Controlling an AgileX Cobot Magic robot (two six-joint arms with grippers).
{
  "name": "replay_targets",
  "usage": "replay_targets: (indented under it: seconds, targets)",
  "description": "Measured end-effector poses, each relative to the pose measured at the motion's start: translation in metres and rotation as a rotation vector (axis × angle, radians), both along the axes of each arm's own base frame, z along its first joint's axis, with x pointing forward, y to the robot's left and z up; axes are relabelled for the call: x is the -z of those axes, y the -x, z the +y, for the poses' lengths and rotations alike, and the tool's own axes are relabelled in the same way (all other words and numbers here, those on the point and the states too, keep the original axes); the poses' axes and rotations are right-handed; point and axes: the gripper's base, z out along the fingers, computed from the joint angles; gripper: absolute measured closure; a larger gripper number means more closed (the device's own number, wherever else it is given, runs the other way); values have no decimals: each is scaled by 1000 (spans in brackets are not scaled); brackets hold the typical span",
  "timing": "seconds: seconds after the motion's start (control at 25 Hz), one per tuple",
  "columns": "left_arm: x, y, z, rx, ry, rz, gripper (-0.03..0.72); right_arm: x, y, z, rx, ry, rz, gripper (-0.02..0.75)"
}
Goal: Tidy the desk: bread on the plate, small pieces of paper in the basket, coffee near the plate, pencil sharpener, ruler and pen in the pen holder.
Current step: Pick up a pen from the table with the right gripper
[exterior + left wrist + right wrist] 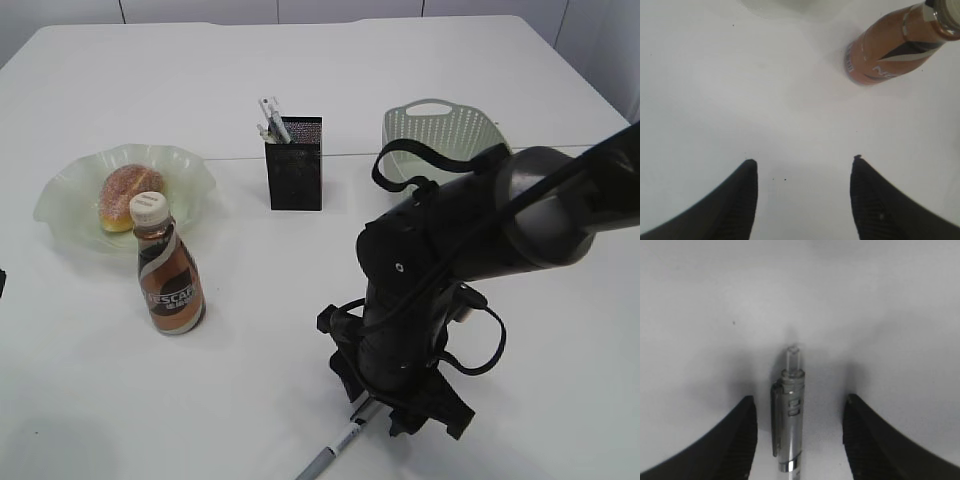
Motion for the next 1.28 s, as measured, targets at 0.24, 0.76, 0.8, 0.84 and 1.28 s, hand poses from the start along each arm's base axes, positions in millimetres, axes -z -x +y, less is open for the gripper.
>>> replay_targets:
  seconds: [0.24, 0.76, 0.8, 0.84, 1.28]
  targets:
    - [0, 0, 0, 0, 0, 0, 255, 1, -1, 0, 0, 4, 5, 341]
    - [0, -1, 0, -2, 0, -10, 255, 1, 0, 0, -96, 18, 9, 629]
    - [0, -1, 0, -2, 0, -10, 255, 1, 0, 0, -110, 19, 9, 631]
    - [0, -1, 0, -2, 0, -10, 255, 1, 0, 0, -124, 20, 8, 632]
    - [-1, -1, 0, -3, 2, -12, 255, -44, -12, -4, -205, -94, -191, 635]
